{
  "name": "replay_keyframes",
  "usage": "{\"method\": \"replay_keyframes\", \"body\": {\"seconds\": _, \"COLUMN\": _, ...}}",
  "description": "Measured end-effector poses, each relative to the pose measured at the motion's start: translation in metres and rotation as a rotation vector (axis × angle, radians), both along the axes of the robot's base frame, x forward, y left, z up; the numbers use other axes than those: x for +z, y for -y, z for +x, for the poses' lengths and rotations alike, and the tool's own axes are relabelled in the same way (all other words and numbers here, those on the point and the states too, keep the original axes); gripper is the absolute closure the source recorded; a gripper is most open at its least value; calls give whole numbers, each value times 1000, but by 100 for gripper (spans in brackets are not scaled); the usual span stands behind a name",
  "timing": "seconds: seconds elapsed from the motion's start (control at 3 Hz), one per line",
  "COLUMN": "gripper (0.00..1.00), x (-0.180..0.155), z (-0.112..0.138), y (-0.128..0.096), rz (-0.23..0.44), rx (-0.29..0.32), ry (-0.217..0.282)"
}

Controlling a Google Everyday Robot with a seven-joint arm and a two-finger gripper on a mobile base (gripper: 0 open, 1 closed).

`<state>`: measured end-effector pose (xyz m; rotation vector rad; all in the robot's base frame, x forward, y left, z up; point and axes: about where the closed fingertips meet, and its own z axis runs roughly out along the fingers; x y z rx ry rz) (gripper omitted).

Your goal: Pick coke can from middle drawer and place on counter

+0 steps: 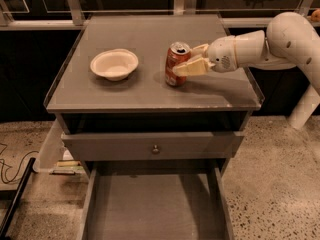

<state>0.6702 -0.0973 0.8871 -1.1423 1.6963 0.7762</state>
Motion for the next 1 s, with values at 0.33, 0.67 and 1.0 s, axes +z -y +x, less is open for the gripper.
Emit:
{"method": "replay_keyframes", "body": {"seconds": 0.33, "gripper": 12, "x": 0, "z": 0, "y": 0, "rz": 0, "rx": 0, "ry": 0}}
{"method": "replay_keyframes", "body": {"seconds": 0.67, "gripper": 0, "x": 0, "z": 0, "y": 0, "rz": 0, "rx": 0, "ry": 0}}
{"method": "replay_keyframes", "body": {"seconds": 1.0, "gripper": 0, "x": 0, "z": 0, "y": 0, "rz": 0, "rx": 0, "ry": 0}}
